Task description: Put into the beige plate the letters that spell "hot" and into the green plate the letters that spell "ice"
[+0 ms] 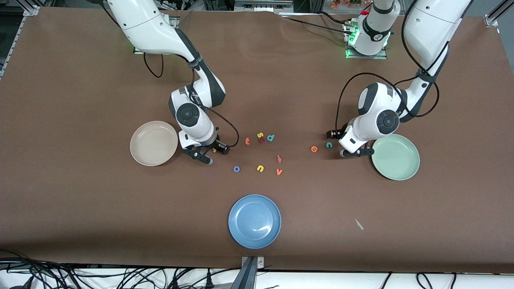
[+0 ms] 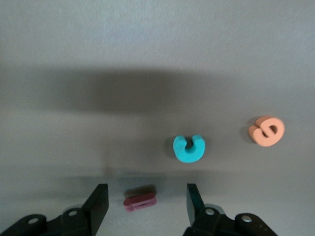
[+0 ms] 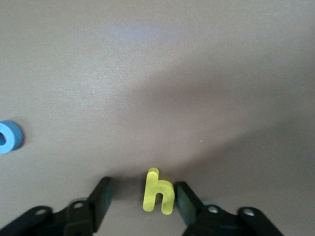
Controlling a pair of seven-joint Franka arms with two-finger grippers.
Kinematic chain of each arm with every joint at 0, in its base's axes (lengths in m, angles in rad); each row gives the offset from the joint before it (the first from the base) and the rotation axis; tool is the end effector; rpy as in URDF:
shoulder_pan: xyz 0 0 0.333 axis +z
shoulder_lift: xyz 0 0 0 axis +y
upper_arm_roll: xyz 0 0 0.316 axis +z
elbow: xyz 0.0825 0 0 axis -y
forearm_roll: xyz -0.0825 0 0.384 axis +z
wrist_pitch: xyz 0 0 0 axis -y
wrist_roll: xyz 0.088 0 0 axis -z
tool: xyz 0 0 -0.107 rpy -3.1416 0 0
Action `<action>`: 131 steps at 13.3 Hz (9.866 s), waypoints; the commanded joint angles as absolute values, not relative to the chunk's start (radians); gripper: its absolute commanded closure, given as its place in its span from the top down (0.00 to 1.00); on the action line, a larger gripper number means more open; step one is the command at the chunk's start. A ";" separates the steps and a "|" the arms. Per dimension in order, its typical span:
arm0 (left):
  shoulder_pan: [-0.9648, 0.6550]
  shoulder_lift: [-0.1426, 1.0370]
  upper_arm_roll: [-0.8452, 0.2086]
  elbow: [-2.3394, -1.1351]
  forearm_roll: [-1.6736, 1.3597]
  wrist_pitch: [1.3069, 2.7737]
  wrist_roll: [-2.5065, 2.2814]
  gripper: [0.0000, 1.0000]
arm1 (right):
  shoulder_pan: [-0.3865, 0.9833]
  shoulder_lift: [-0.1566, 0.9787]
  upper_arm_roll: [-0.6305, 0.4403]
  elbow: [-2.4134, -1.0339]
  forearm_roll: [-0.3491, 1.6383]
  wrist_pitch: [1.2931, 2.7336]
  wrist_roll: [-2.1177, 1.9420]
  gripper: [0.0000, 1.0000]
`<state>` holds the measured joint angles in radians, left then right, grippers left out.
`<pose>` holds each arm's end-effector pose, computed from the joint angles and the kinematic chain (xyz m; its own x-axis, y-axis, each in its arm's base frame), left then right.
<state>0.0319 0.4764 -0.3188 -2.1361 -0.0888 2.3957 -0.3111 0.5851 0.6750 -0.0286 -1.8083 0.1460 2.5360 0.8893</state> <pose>0.5262 -0.1606 0.1758 0.9630 0.0958 -0.2517 0.1287 -0.9847 0.1176 0.5568 0.3459 0.1728 0.9032 -0.4285 -0.0241 -0.4289 -0.8995 -0.0835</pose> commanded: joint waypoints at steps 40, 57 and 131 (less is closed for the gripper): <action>0.034 0.379 -0.307 -2.113 0.060 2.311 -0.408 0.18 | 0.549 0.570 -0.012 -1.781 0.160 2.488 0.682 0.68; 0.408 0.525 -0.311 -1.936 0.276 2.160 0.002 0.99 | 0.650 0.888 -0.046 -1.450 0.074 2.545 0.741 0.68; 0.237 0.592 -0.584 -1.717 0.242 2.047 -0.713 1.00 | 0.508 0.573 -0.037 -1.716 0.078 2.396 0.312 0.27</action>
<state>0.2828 0.5911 -0.5968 -1.7486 0.2675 2.0173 -0.6373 0.5983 0.6942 -0.0971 -1.6042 0.0837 2.4507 0.4048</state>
